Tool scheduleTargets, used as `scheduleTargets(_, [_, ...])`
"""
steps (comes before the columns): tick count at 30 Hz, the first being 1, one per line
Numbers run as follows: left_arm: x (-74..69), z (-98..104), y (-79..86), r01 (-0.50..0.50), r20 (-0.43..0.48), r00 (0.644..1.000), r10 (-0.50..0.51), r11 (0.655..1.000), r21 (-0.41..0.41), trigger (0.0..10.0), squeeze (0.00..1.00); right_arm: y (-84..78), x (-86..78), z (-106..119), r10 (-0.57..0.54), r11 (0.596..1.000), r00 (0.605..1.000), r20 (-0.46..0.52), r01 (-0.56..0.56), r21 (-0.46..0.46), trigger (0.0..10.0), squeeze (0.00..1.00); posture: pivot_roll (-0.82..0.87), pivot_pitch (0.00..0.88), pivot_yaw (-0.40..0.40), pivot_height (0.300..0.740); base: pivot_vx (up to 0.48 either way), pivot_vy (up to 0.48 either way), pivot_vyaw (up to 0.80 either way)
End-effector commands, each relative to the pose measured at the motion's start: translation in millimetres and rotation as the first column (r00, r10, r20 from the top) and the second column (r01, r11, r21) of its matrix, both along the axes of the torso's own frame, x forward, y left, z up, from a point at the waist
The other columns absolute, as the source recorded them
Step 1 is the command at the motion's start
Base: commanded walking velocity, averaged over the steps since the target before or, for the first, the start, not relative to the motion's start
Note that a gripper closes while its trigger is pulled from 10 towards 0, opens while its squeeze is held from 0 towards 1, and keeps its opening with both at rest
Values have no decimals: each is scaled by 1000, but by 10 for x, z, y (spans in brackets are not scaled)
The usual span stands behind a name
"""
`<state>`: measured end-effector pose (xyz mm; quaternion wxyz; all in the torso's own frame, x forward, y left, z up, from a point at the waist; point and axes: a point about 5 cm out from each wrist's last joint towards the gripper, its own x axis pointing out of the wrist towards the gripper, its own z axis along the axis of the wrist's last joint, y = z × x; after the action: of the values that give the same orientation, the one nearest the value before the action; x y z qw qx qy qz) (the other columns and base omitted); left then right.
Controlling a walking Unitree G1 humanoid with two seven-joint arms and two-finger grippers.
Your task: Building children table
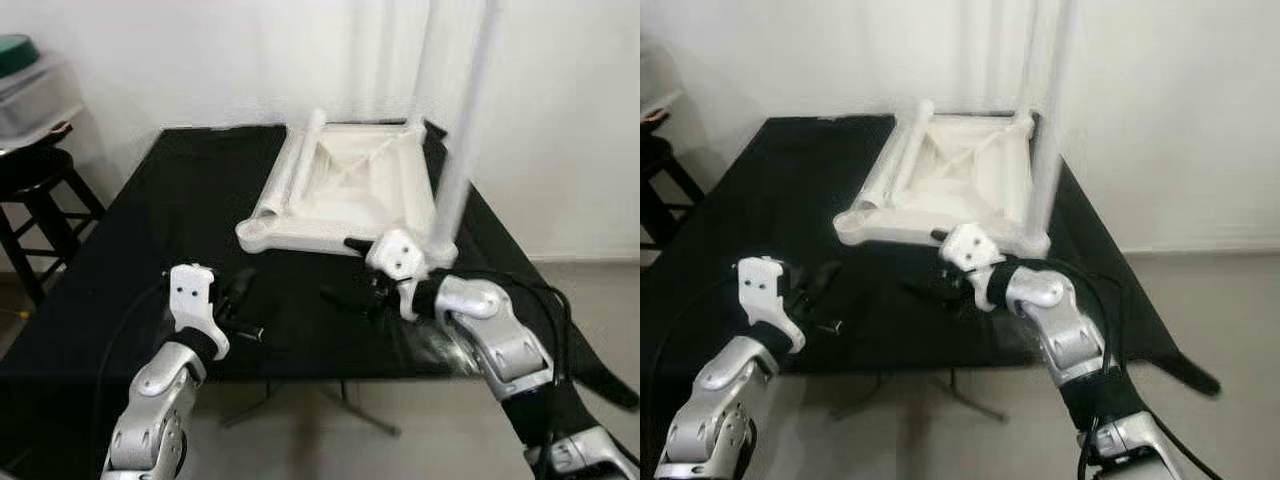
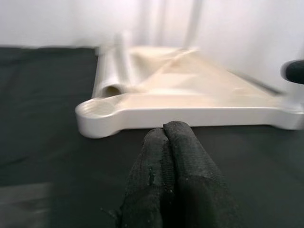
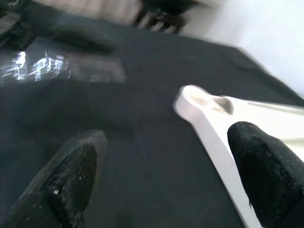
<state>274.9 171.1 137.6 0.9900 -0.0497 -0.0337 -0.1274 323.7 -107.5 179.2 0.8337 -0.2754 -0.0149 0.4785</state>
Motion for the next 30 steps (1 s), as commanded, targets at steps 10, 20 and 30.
scheduleTargets(10, [10, 15, -31, 19, 0, 1000, -19, 1000, -5, 10000, 0, -28, 146, 133, -47, 991, 997, 60, 54, -124, 10000, 0, -23, 18, 4, 740, 381, 0, 0])
scheduleTargets(20, [39, -29, 19, -23, -47, 999, 22, 1000, -11, 10000, 0, 129, 113, 126, 24, 989, 999, 47, -17, -144, 10000, 0, -17, 22, 8, 740, 98, 192, 0])
scheduleTargets(30, [37, -19, 28, -36, -39, 999, 36, 999, -12, 10000, 0, 42, 350, 146, -78, 961, 995, 63, 92, -262, 10000, 0, -16, 32, 9, 740, 0, 192, 0])
